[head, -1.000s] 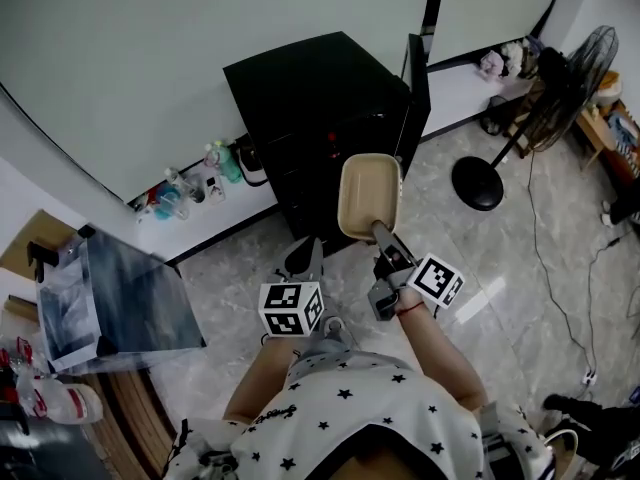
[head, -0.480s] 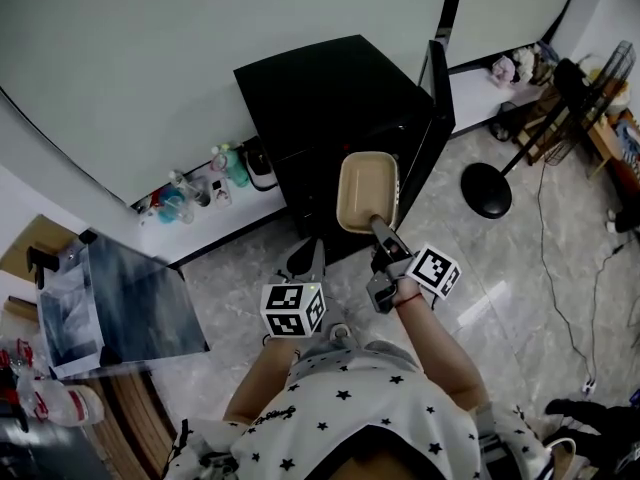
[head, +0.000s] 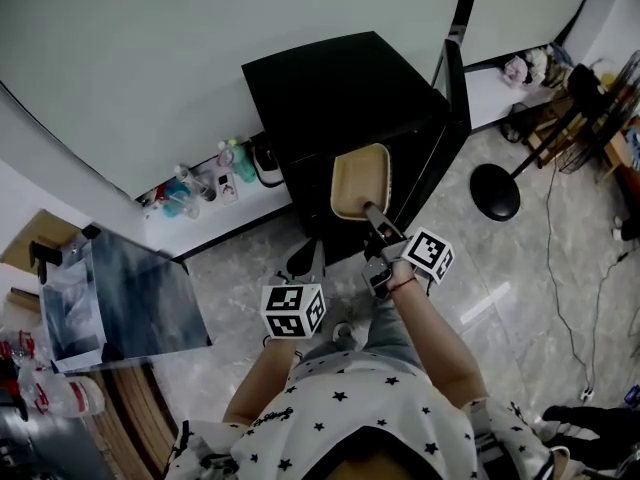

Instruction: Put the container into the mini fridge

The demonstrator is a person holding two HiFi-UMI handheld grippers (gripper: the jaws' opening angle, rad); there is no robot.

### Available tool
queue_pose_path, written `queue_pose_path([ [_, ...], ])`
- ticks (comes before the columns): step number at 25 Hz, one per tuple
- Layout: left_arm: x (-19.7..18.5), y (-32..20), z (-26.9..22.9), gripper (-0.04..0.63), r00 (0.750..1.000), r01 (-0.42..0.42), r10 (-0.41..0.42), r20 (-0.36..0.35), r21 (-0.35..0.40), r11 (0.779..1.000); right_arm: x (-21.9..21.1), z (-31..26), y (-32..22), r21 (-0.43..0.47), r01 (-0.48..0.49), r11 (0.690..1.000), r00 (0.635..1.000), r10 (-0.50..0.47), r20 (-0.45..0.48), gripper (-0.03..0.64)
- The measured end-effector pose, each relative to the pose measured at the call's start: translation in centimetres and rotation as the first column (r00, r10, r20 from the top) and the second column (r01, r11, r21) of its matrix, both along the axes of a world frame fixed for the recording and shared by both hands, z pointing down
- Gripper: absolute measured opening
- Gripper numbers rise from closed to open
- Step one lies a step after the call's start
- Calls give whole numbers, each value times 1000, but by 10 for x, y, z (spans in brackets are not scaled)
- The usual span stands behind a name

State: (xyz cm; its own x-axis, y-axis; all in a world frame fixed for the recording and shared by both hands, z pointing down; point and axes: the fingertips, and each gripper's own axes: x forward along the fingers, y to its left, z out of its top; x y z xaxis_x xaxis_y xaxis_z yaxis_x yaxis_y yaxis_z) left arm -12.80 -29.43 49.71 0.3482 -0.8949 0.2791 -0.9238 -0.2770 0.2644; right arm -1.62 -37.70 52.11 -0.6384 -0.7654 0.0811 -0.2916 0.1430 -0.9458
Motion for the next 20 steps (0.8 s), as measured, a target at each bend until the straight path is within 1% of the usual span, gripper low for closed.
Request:
queue_pose_path([
  [5, -2, -11, 5, 12, 1000, 28, -28, 4, -7, 1000, -8, 10, -18, -37, 28, 999, 999, -26, 29, 212],
  [11, 1, -24, 9, 12, 998, 62, -62, 8, -19, 998, -7, 22, -33, -83, 62, 995, 997, -57, 58, 212],
  [20, 8, -40, 11, 12, 997, 77, -77, 22, -26, 997, -6, 33, -57, -133, 86, 987, 989, -69, 129, 213],
])
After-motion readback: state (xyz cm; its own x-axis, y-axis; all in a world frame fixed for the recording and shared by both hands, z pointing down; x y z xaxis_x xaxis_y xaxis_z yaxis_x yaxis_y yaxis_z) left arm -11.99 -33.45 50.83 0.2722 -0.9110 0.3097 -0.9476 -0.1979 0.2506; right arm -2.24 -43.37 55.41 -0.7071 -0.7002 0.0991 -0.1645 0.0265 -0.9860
